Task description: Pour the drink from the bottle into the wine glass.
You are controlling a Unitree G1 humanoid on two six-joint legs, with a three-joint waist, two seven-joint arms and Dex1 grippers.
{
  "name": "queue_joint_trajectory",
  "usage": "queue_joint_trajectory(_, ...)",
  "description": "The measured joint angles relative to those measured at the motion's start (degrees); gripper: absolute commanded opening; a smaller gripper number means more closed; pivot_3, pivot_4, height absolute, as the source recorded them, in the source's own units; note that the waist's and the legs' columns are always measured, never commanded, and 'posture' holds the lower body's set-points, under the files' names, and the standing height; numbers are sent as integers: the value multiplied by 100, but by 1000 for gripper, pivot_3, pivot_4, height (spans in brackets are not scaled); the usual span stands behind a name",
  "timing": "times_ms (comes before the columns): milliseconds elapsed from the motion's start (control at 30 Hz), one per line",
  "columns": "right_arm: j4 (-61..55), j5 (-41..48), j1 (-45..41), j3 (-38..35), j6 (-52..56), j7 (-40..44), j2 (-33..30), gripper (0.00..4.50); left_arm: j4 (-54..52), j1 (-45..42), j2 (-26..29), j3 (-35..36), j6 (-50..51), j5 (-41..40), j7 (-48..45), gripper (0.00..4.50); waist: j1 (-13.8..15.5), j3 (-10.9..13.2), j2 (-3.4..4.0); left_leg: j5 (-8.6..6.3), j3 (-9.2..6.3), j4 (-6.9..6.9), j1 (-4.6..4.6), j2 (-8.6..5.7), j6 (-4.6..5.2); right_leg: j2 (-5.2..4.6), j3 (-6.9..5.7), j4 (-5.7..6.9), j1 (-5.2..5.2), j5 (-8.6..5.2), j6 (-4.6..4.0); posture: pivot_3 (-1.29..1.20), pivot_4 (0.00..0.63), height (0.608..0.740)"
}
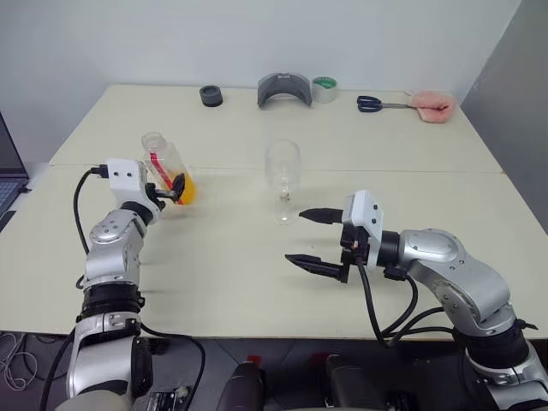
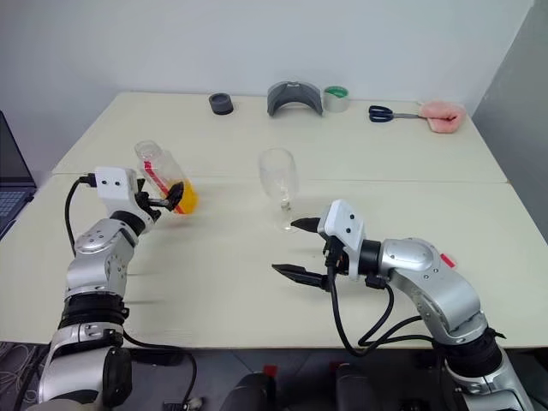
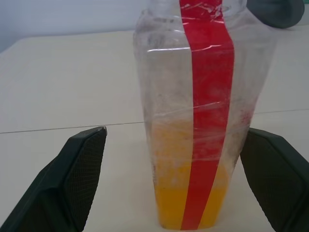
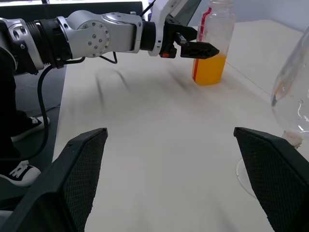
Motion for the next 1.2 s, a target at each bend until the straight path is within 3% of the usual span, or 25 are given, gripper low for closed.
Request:
queue_joint_trajectory(100, -5, 0, 0, 0, 0, -19, 2, 4463, 233, -115, 2, -24, -99, -2, -72, 4500, 0, 0, 0, 0, -1, 3, -1, -1, 0, -2, 0, 0, 0, 1, 2, 0, 150, 740)
queue_joint_trajectory(133, -7, 0, -1, 0, 0, -26, 3, 4488, 292, -145, 2, -24, -118, -2, -114, 4313, -1, 0, 0, 0, 0, 3, -1, -1, 0, -2, 0, 0, 0, 1, 2, 0, 150, 740)
queue_joint_trajectory(400, -6, -69, 0, 4, -37, -116, 9, 4500, 843, -424, 34, -76, -400, 19, -268, 1963, -2, 0, -1, 0, -2, 5, -2, -1, 0, -1, -2, 1, 0, 1, 3, 0, 150, 740)
queue_joint_trajectory(467, -6, -79, 0, 6, -67, -132, 12, 4500, 1000, -502, 44, -80, -484, 35, -289, 1708, -3, 0, -1, 0, -2, 5, -3, -2, 0, -1, -3, 1, 0, 1, 3, 0, 150, 740)
queue_joint_trajectory(700, -7, -127, 0, -16, -145, -354, 167, 4500, 1024, -525, 38, -179, -637, 155, -370, 1699, -1, 0, -1, 0, -4, 6, -4, -3, 0, -2, -2, 1, -1, 2, 3, 0, 150, 740)
queue_joint_trajectory(1033, -180, -73, -113, -315, -232, -677, 277, 4500, -826, -366, -33, -1095, -511, 479, -897, 1699, 2, 3, -6, 0, -3, 9, -10, -7, 0, -6, 1, 1, -2, 2, 4, 0, 150, 740)
queue_joint_trajectory(1200, -153, -177, -283, -436, -521, -892, 446, 4500, -933, -640, 108, -1542, -925, 997, -1015, 1699, -17, 3, -6, 0, -2, 8, -10, -4, 0, -1, 2, 4, -6, 2, 4, 0, 150, 740)
